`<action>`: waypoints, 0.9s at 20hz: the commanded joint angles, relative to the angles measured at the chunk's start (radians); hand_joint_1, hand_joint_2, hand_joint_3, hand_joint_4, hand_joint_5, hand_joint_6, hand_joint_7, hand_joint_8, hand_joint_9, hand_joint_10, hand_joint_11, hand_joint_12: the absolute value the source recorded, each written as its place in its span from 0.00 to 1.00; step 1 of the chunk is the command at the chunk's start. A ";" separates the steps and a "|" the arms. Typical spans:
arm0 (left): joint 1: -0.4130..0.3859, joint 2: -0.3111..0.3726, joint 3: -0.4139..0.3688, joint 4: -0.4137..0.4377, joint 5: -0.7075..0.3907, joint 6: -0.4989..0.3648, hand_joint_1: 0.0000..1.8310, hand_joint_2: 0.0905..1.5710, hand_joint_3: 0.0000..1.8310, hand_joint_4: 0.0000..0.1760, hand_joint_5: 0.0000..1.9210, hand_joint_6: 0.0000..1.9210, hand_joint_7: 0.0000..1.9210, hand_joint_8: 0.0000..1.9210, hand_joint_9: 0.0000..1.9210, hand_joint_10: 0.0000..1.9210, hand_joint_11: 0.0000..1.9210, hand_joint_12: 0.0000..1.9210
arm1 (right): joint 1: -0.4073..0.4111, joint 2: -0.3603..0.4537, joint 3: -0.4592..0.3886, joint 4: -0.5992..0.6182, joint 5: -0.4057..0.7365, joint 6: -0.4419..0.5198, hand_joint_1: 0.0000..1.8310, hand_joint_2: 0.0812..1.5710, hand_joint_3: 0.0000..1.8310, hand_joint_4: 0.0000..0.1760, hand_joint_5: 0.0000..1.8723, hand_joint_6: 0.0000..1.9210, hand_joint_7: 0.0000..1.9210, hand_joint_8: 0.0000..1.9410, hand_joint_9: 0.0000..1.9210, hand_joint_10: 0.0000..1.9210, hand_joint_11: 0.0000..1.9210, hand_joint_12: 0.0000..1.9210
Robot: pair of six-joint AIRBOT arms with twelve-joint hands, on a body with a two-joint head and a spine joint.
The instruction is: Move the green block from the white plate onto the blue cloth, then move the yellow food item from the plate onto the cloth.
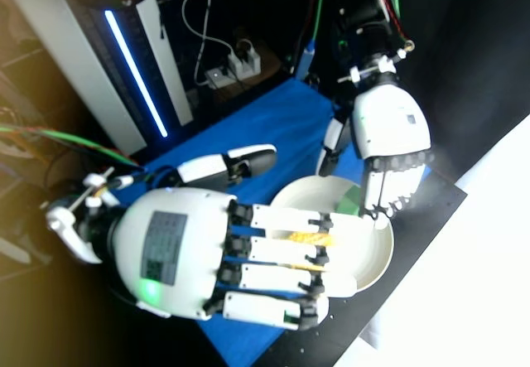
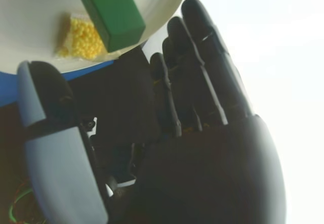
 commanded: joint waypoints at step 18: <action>0.018 -0.054 0.063 -0.057 -0.103 0.000 0.65 0.66 0.00 0.00 0.55 0.43 0.54 0.03 0.59 0.01 0.43 0.33 | 0.016 0.000 -0.015 0.016 0.121 0.005 0.23 0.51 0.00 0.34 0.21 0.00 0.27 0.00 0.21 0.00 0.00 0.61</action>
